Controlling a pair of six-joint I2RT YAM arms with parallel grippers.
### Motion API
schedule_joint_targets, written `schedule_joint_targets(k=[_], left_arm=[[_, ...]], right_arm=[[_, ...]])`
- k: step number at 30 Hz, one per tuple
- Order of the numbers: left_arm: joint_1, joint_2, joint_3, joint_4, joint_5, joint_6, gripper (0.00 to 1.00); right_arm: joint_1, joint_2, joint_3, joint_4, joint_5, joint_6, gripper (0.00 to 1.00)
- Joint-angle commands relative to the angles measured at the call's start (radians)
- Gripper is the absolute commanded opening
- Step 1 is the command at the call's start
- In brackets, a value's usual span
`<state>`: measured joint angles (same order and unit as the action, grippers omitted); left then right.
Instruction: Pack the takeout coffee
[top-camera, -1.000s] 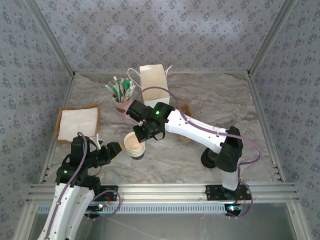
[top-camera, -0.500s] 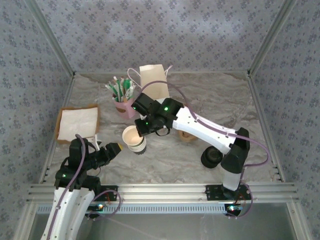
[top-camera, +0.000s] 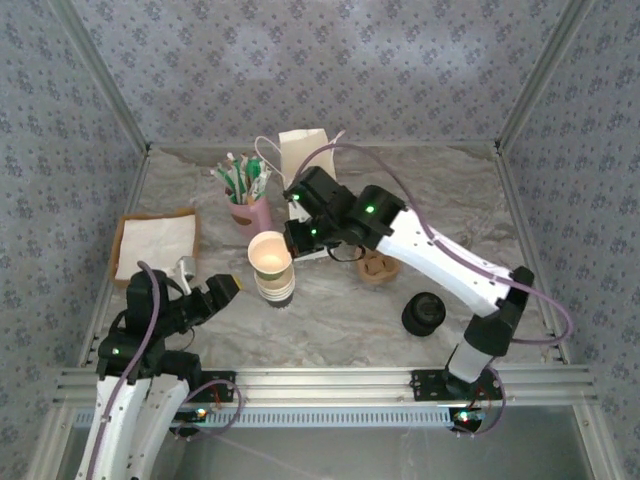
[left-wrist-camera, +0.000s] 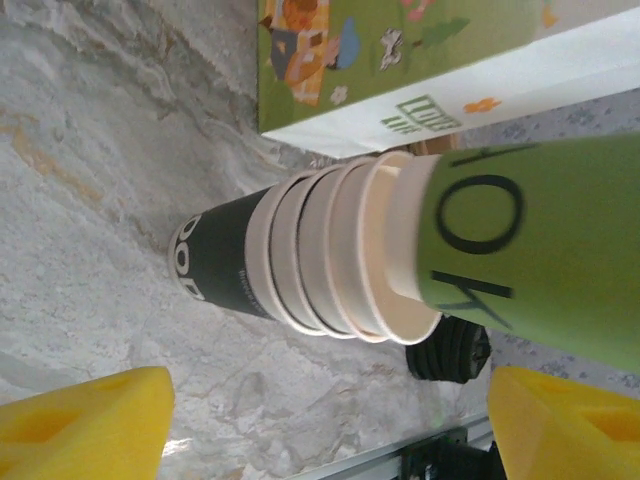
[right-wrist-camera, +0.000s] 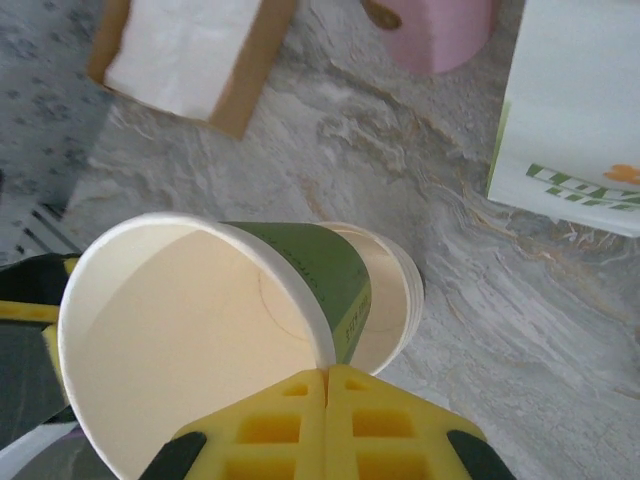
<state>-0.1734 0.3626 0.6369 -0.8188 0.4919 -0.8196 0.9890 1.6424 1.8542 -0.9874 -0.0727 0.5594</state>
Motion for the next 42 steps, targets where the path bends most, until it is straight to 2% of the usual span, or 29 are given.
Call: schedule_joint_targets(k=[1, 5, 16, 25, 34, 42], left_arm=[[-0.003, 0.022, 0.072, -0.046, -0.039, 0.053, 0.88], [-0.005, 0.035, 0.118, -0.051, -0.048, 0.057, 0.99], [-0.027, 0.113, 0.251, -0.033, -0.049, 0.031, 0.99], [-0.090, 0.126, 0.238, 0.016, -0.089, 0.019, 0.99], [-0.208, 0.133, 0.194, 0.044, -0.167, 0.001, 0.99], [-0.396, 0.186, 0.176, 0.104, -0.312, -0.016, 0.99]], right_arm=[[-0.010, -0.088, 0.016, -0.002, 0.000, -0.019, 0.00], [-0.022, -0.186, -0.067, 0.010, 0.008, -0.023, 0.00], [-0.066, -0.423, -0.422, 0.027, 0.002, -0.012, 0.00], [-0.073, -0.474, -0.717, 0.157, -0.051, 0.027, 0.00], [-0.097, -0.451, -0.875, 0.237, -0.069, 0.062, 0.00], [-0.133, -0.415, -0.906, 0.246, -0.042, 0.056, 0.00]])
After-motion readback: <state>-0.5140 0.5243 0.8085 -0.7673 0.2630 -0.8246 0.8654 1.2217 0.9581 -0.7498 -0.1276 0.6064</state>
